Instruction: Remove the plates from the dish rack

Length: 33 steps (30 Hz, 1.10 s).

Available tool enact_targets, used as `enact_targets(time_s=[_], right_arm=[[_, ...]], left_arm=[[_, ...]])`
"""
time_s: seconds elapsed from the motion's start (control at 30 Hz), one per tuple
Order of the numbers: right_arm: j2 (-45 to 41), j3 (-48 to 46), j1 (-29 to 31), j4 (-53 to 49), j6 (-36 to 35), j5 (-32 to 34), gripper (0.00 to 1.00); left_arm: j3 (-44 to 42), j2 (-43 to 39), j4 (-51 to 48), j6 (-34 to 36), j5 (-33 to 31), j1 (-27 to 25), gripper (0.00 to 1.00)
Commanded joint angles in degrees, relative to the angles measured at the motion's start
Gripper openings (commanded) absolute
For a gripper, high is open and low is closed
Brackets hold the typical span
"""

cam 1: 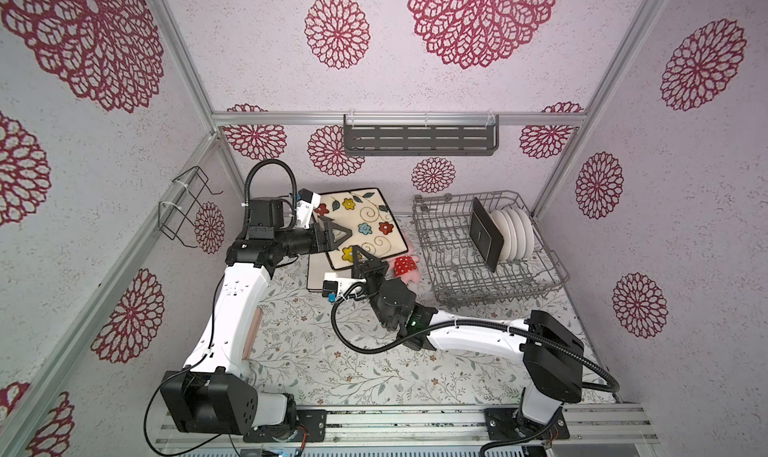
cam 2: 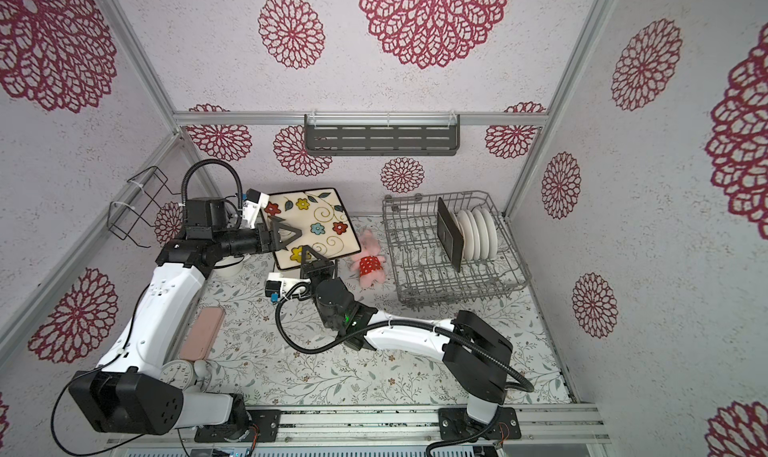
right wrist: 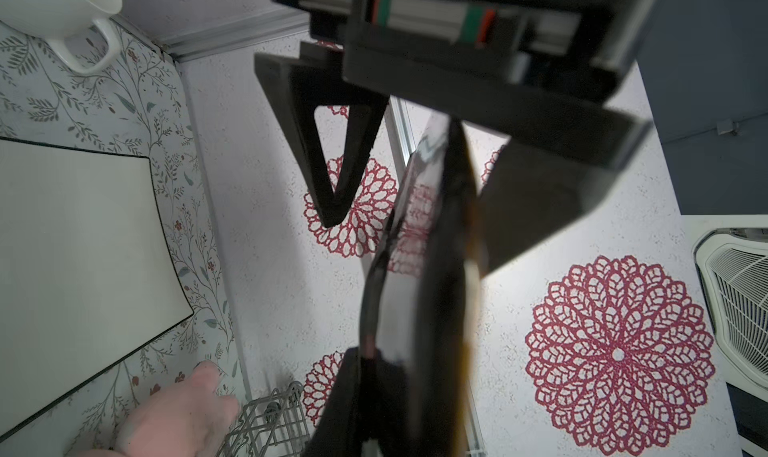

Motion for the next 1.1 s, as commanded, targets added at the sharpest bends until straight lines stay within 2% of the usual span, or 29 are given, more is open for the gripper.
enact_targets(time_s=[0.0, 0.27, 0.53, 0.63, 1.07], right_arm=[[-3.5, 4.6, 1.0, 15.8, -2.1, -0.1, 0.00], [-2.1, 4.9, 1.1, 15.8, -2.2, 0.2, 0.00], [2.5, 7.8, -0.9, 16.4, -2.4, -0.8, 0.00], [4.2, 8.8, -1.8, 16.7, -2.2, -1.3, 0.00], [7.3, 9.1, -5.0, 17.9, 3.0, -3.4, 0.00]], left_arm=[[-0.6, 0.6, 1.4, 0.4, -0.5, -0.2, 0.64], [-0.7, 1.2, 2.5, 1.2, -0.1, 0.4, 0.29], [-2.6, 3.0, 5.0, 1.1, 1.9, 2.7, 0.13], [-2.3, 3.9, 5.1, 1.2, 2.5, 3.6, 0.00], [-0.9, 5.8, 4.3, 2.3, 1.3, 5.2, 0.00]])
